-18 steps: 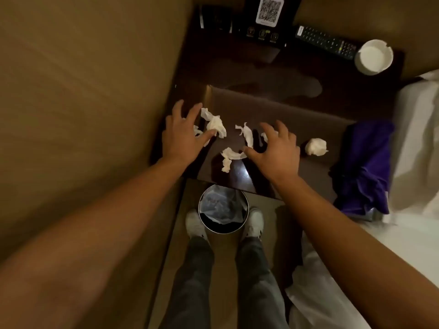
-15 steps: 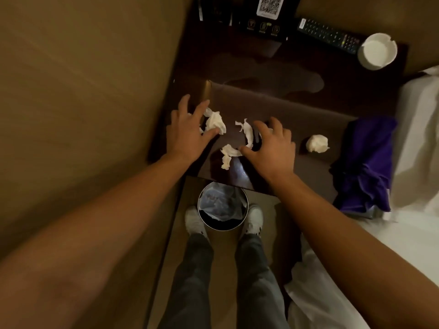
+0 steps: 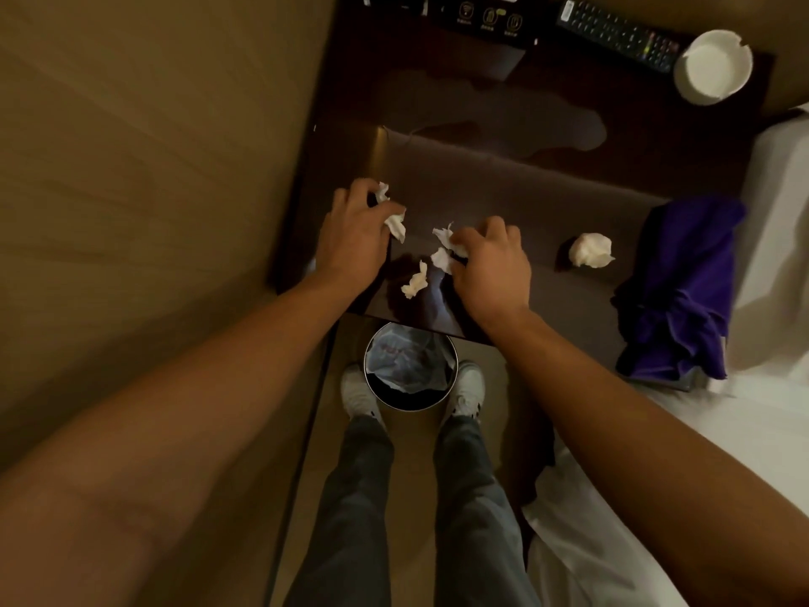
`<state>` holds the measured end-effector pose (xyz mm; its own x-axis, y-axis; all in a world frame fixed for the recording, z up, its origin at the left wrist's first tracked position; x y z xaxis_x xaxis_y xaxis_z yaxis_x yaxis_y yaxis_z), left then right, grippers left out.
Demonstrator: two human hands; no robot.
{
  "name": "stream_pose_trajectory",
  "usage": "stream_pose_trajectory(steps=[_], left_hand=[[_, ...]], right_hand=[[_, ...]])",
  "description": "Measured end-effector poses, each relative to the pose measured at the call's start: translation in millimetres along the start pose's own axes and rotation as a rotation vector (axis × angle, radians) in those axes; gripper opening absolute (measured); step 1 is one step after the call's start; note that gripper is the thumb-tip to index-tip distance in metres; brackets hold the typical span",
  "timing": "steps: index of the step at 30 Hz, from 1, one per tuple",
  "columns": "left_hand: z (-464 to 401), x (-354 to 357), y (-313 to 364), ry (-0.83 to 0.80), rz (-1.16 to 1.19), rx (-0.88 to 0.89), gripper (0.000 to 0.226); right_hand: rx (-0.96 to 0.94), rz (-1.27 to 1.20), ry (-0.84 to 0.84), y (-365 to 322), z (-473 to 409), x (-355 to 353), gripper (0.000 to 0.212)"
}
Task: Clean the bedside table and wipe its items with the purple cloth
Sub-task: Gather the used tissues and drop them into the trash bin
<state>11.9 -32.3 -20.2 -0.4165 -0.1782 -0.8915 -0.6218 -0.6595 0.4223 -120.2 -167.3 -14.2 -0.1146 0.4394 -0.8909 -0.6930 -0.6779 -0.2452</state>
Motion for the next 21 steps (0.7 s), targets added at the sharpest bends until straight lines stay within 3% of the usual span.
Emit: stream_pose_trajectory(steps=[8, 13, 18, 21], left_hand=[[14.5, -2.2, 2.4, 0.052, 0.15, -0.015, 0.038], [18.2, -8.0, 6.6, 0.124, 0.259, -0.122, 0.039], [19.2, -21.2, 14.4, 0.152, 0.578, -0.309, 0.036], [20.5, -30.5, 26.6, 0.182, 0.933, -0.497, 0.034]], right_hand=[[0.026, -0.08, 0.0, 4.0, -1.3, 0.4, 0.031], [0.057, -0.169, 0.03, 8.3, -0.8, -1.7, 0.03], [0.175, -0.487, 0.037, 12.2, 1.3, -16.5, 0.03], [0.24, -0.752, 0.031, 7.8, 4.3, -33.3, 0.029]])
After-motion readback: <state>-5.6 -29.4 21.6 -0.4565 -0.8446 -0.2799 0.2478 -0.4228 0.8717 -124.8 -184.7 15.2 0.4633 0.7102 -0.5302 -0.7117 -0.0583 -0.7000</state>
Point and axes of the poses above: each hand's wrist, its own z-axis away from the middle knuckle, its own x-axis out of the palm, y = z × x, the point moved 3 cm from there along -z, towards the middle knuckle, and after that the axes turned 6 degrees about x, right-handed, at the moved point
